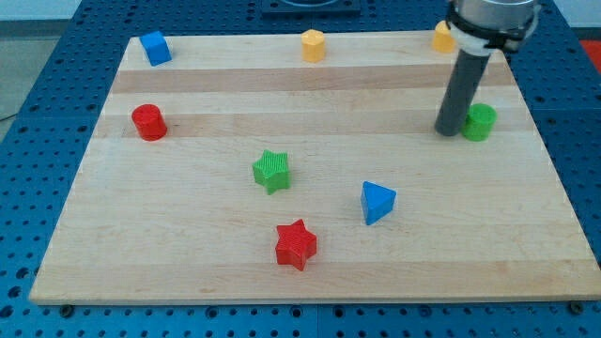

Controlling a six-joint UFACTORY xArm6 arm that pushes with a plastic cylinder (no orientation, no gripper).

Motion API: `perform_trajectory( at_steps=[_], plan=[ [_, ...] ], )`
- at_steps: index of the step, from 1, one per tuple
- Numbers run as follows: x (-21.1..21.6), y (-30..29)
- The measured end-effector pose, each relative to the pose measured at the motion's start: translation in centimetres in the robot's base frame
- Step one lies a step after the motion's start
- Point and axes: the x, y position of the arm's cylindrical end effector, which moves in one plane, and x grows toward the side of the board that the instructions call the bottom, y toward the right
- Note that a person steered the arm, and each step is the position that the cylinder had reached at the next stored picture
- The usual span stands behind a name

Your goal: Push the green star to the bottom left

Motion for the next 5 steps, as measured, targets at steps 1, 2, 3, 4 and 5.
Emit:
perform_trajectory(
  at_steps=[1,2,3,4,5],
  plan=[
    [2.8,-5.5],
    [5.6,-10.8],
    [7.3,-19.8],
    [7.2,-20.4],
    [5.7,-19.3]
  ],
)
